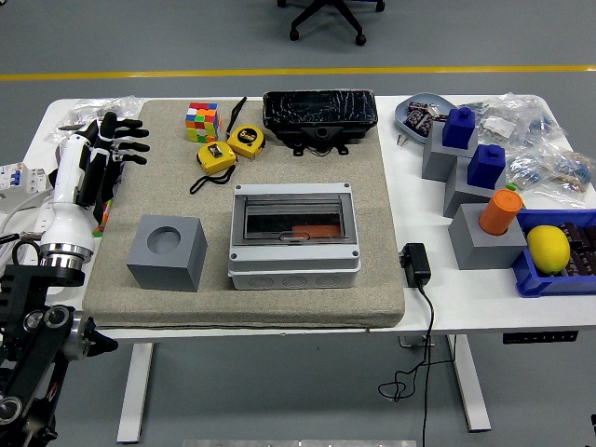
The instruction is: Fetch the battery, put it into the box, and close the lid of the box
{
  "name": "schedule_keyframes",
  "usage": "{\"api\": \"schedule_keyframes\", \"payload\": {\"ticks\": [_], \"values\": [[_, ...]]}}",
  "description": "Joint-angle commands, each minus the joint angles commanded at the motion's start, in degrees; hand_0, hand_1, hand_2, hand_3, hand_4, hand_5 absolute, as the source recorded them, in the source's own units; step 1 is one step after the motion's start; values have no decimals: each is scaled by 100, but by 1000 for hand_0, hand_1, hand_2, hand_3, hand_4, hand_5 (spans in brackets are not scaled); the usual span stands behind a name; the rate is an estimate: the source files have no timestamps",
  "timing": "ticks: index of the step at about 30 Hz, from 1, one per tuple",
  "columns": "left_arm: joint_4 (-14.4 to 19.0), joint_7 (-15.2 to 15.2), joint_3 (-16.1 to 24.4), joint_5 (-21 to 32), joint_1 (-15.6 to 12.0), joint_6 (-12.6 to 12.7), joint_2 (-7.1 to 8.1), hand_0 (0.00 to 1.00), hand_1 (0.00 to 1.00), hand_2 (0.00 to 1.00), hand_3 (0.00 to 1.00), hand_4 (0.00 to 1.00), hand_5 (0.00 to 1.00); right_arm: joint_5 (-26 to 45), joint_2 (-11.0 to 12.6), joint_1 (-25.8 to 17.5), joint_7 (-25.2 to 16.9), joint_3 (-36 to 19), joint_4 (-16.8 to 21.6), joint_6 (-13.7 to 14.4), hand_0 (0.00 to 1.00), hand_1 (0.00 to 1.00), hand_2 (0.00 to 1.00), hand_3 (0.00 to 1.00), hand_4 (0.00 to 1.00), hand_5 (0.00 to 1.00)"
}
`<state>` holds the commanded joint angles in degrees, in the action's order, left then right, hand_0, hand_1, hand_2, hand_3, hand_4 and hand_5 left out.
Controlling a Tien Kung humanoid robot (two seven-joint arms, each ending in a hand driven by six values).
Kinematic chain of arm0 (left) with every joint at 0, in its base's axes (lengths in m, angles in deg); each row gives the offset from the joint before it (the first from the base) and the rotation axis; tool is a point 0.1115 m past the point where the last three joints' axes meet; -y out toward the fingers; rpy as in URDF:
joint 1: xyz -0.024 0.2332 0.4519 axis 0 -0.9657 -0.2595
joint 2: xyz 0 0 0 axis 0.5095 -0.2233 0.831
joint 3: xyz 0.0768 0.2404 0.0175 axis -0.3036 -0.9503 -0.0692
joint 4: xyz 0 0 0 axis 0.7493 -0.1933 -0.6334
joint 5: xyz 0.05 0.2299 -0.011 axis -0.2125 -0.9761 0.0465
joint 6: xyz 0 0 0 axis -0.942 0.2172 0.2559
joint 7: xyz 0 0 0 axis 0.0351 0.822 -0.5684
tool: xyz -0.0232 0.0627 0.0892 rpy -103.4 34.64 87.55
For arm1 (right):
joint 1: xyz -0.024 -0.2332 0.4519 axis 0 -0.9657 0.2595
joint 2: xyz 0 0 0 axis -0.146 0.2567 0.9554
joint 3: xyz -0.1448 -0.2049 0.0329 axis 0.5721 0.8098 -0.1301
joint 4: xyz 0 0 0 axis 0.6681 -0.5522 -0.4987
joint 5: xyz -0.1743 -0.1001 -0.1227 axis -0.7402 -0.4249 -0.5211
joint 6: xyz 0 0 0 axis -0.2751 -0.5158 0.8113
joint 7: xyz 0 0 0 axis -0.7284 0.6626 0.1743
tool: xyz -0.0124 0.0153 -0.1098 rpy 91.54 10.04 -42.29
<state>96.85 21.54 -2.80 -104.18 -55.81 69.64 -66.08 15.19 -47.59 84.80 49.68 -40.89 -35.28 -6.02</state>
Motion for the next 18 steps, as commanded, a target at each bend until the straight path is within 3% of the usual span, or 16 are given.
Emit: {"api": "schedule_keyframes", "payload": {"ticks": [9,18], "values": [[51,-39,138,-22,-135,36,-41,360,487,505,523,998,998,-56,-6,-13,-5,-183,0,7,866,797,772,821,998,998],[73,-34,186,-30,-98,34,-89,364,495,514,527,998,998,-126,31,-34,31,-216,0,16,866,797,772,819,998,998]]}}
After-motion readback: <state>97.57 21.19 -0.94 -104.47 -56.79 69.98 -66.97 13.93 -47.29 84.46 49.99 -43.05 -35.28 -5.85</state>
